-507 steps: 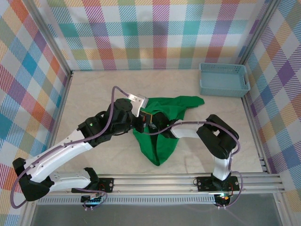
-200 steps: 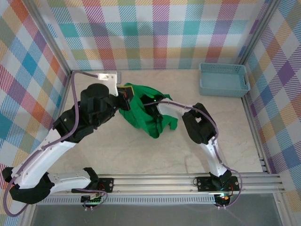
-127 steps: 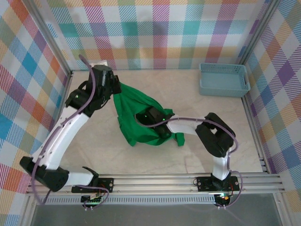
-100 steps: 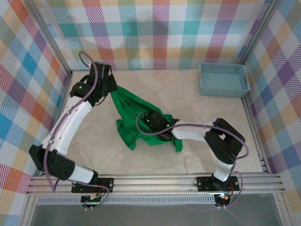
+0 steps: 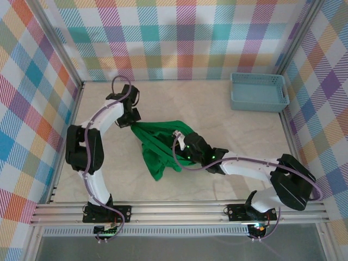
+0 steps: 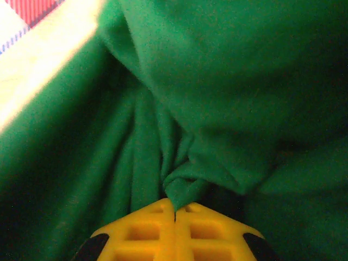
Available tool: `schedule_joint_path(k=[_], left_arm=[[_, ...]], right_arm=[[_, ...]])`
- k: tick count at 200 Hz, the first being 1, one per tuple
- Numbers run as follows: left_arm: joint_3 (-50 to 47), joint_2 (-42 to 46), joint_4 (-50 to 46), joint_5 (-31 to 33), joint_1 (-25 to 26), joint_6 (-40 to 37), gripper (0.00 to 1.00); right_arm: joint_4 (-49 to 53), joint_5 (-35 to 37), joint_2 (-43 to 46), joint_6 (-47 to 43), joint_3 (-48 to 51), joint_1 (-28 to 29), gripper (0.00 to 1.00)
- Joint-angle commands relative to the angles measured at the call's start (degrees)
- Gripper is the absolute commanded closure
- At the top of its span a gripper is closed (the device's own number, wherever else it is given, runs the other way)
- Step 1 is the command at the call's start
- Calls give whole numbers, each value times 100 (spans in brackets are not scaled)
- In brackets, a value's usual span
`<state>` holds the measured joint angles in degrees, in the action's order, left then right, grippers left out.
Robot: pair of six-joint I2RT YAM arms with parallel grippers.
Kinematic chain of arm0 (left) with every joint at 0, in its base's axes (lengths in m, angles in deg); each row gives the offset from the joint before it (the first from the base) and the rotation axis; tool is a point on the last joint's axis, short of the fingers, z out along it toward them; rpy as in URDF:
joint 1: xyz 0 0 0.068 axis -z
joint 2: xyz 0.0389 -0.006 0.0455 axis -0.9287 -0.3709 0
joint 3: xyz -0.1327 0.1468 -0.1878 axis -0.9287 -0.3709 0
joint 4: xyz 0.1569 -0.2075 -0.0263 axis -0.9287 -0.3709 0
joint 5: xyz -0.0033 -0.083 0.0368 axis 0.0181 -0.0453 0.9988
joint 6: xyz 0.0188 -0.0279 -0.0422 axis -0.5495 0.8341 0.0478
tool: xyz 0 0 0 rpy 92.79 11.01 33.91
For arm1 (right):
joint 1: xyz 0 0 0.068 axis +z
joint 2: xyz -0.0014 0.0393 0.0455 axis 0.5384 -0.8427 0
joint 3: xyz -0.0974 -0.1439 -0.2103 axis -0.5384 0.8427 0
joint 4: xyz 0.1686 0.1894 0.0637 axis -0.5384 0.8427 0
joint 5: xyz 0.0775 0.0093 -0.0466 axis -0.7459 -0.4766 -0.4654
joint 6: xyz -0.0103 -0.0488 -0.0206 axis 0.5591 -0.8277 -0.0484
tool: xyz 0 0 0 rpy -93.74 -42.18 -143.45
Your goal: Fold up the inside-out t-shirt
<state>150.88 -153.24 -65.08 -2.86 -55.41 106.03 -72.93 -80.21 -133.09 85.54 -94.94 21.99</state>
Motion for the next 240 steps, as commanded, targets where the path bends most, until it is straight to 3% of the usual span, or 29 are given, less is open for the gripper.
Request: schedule_joint_path(k=[1, 63, 84, 106, 149, 196, 240], left_arm=[[-137, -378, -152, 148, -107, -45, 100], [-927, -45, 129, -284, 474, -348, 76], [-1202, 265, 248, -534, 509, -436, 74], [-1760, 1345, 842, -600, 743, -402, 50], [-2635, 3176, 2211, -1578, 1404, -966, 25], [-3255, 3323, 3046, -2513, 1562, -1047, 18], [-2950, 2774, 3144, -2256, 1838, -1078, 18]], right_arm=[[-537, -91, 348, -176, 72, -6, 100], [-682, -11, 322, -250, 83, 1, 100], [-654, -165, 367, -514, -1, 0, 100], [-366, -354, 81, -538, -209, -1, 100], [-923, -601, -202, -300, 7, 0, 100], [-1156, -892, -182, -253, 53, 1, 100], [-1206, -1078, -270, -191, 93, 1, 100]])
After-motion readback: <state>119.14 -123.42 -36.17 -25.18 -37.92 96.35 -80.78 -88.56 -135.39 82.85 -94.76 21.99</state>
